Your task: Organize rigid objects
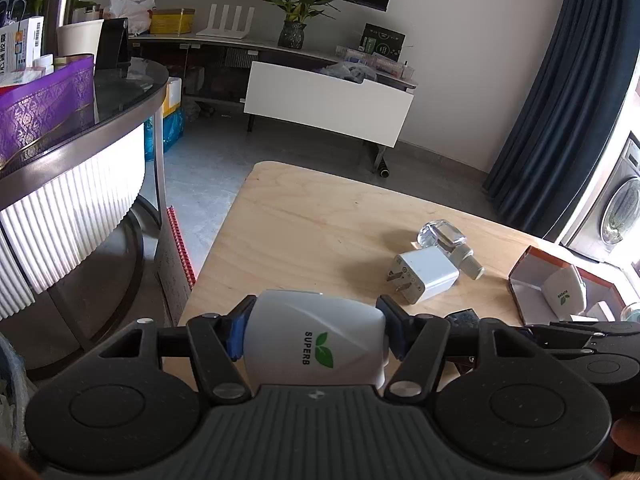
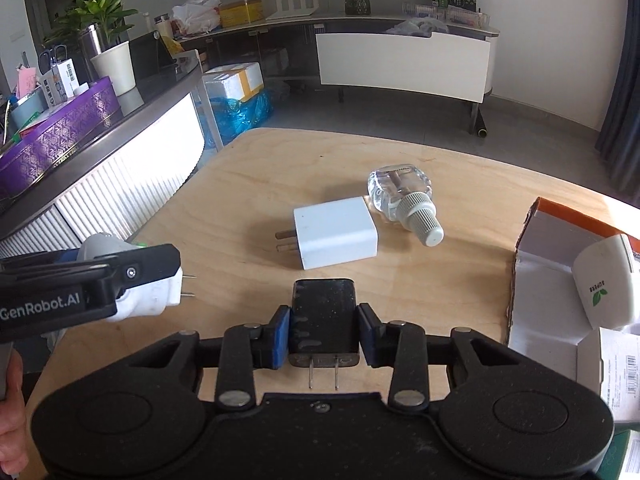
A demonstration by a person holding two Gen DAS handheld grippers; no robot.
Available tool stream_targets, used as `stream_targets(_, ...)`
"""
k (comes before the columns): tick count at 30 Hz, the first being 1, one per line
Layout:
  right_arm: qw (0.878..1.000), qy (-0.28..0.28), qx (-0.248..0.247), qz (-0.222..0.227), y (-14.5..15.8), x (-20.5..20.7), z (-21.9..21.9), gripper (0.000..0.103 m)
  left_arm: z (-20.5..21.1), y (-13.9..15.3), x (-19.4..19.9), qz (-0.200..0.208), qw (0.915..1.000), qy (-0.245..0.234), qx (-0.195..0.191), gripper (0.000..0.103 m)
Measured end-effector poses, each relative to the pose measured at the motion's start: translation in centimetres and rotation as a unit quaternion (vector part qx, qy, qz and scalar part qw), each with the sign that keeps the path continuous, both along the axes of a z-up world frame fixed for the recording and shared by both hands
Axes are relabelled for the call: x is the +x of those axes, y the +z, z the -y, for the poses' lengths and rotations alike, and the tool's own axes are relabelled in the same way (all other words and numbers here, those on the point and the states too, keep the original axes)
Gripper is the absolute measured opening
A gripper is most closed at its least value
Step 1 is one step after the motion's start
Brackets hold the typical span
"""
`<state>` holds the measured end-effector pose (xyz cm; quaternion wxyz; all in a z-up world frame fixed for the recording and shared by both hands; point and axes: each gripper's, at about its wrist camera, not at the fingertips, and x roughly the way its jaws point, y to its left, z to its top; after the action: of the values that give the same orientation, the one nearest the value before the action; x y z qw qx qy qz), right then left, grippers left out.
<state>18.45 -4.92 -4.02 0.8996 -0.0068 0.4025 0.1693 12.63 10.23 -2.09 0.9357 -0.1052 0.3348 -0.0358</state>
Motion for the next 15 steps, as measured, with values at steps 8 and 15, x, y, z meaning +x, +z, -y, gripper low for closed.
stream_targets(8,0.999,-0.012,0.031,0.02,2.7,-3.3,2.1,0.044,0.8,1.2,-2.5,0.015,0.9998,-0.014,-0.003,0.064)
stream_targets(15,0.998,-0.017,0.047,0.039,5.1,-6.2,2.9,0.044,1.9,2.6,-4.4,0.022,0.9997,-0.012,-0.001,0.064)
